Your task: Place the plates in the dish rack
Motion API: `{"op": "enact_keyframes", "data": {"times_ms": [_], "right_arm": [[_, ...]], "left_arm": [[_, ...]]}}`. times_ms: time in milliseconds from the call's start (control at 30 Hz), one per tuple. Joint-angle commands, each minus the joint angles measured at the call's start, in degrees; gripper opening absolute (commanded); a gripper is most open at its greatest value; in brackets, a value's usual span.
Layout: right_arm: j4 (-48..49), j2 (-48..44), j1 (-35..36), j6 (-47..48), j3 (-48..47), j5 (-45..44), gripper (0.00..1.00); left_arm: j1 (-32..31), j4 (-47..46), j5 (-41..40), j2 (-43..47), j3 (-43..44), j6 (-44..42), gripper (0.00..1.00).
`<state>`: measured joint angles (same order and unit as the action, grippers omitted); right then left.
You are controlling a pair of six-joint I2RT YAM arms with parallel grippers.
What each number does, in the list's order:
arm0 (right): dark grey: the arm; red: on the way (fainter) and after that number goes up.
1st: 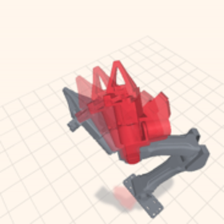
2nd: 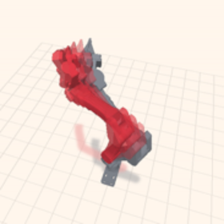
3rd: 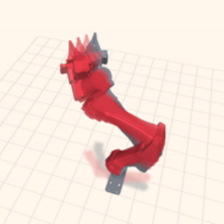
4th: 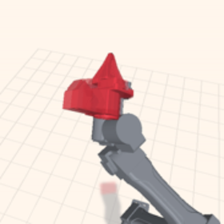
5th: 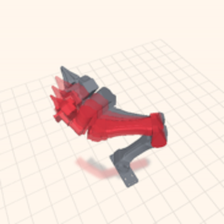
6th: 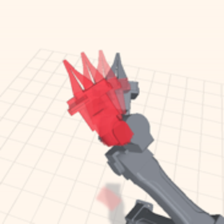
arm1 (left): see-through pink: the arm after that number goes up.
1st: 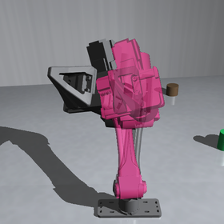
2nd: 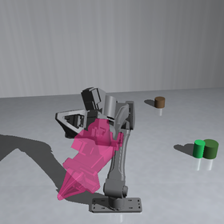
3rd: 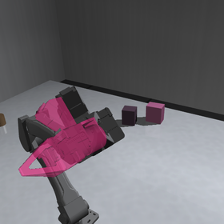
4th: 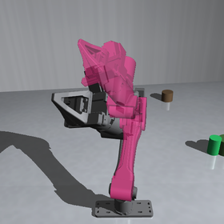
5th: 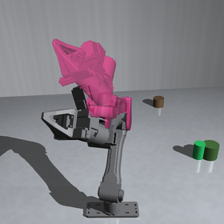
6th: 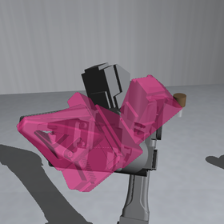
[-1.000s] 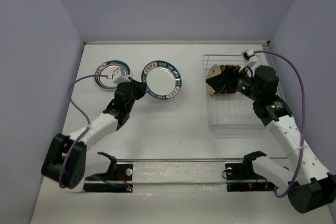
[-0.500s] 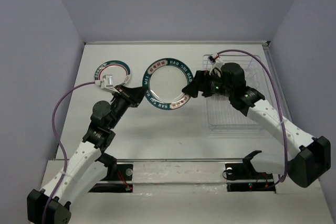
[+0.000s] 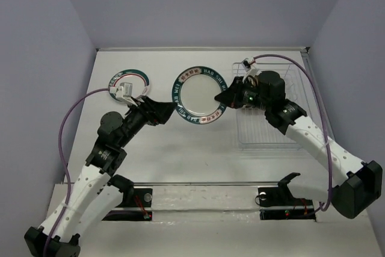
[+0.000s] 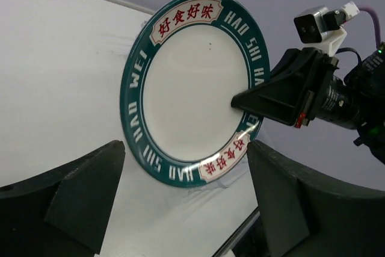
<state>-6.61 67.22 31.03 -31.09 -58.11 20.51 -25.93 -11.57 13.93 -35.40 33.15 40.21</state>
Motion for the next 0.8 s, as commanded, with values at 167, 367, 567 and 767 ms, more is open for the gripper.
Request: {"op": "enact_keyframes", "data": {"times_ms": [167, 367, 567, 767], "right_arm": [[-13.1, -6.5, -18.3, 10.1, -12.7, -27.6, 0.07], [-15.7, -3.3, -21.0, 21.1, -17.6, -59.3, 0.07], [-13.9, 4.7, -26.8, 29.0, -19.7, -63.9, 0.07], [-9.4, 7.1, -29.4, 34.6, -15.3, -60.9, 0.07]], "left_arm": [[-0.3, 22.2, -3.9, 8.6, 9.2, -14.5, 0.99], [-0.3, 22.5, -6.1, 16.0, 2.5, -15.1, 0.99], [0.0, 21.9, -4.4, 18.2, 2.1, -16.7, 0.99], [0.0, 21.5, -4.5, 20.4, 1.7, -16.4, 0.99]]}}
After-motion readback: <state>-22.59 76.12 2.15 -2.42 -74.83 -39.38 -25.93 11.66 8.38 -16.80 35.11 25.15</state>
